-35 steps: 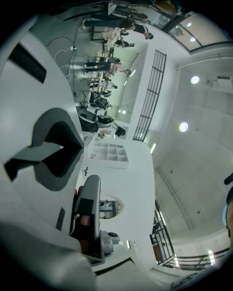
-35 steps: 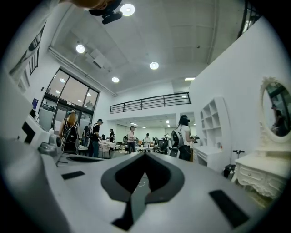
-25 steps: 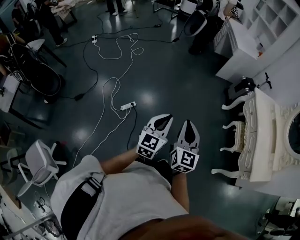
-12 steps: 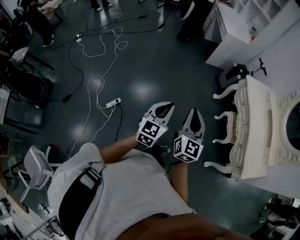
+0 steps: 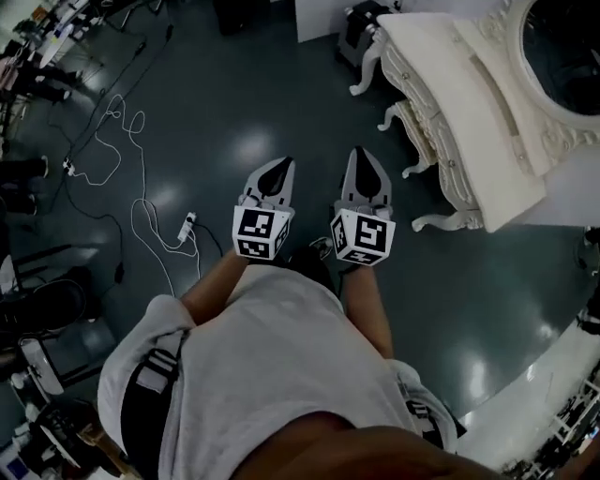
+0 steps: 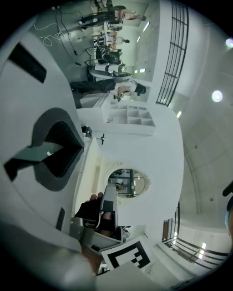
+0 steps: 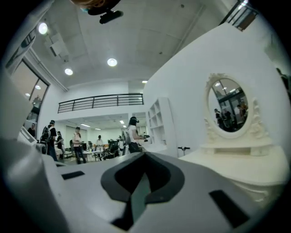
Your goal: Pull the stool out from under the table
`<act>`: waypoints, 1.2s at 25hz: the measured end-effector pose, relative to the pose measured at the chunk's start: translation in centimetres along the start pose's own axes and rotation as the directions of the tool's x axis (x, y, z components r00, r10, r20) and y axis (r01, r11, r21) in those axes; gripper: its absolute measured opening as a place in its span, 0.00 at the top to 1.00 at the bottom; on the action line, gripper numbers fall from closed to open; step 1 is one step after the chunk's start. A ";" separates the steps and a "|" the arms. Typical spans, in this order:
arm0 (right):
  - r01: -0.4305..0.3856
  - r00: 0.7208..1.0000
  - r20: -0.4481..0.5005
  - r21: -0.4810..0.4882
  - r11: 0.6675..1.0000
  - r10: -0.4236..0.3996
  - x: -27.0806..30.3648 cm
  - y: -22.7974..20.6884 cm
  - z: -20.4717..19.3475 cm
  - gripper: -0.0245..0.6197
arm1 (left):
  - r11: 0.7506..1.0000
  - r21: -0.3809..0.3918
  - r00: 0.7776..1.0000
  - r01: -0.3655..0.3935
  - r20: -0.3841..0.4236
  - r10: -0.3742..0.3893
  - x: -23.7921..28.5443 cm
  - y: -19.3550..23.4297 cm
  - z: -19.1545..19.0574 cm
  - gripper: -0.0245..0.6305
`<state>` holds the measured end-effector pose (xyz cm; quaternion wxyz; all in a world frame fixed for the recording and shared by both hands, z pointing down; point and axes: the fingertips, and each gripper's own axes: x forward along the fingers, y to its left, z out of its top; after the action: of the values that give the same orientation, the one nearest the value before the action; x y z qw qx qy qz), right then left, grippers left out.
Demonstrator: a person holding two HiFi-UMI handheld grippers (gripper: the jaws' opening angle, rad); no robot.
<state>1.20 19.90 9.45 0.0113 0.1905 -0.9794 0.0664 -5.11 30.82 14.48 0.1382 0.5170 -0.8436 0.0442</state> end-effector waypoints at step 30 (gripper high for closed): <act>0.617 0.754 -0.276 -0.013 0.787 -0.596 13.0 -27.6 -11.7 0.94 | 0.772 0.126 0.773 0.623 -0.249 -0.583 35.9 -7.9 -2.7 0.96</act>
<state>-0.58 -8.71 25.15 0.1554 0.4871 -0.8506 0.1226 -12.92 -3.17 26.55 0.1744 0.7652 -0.6053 0.1330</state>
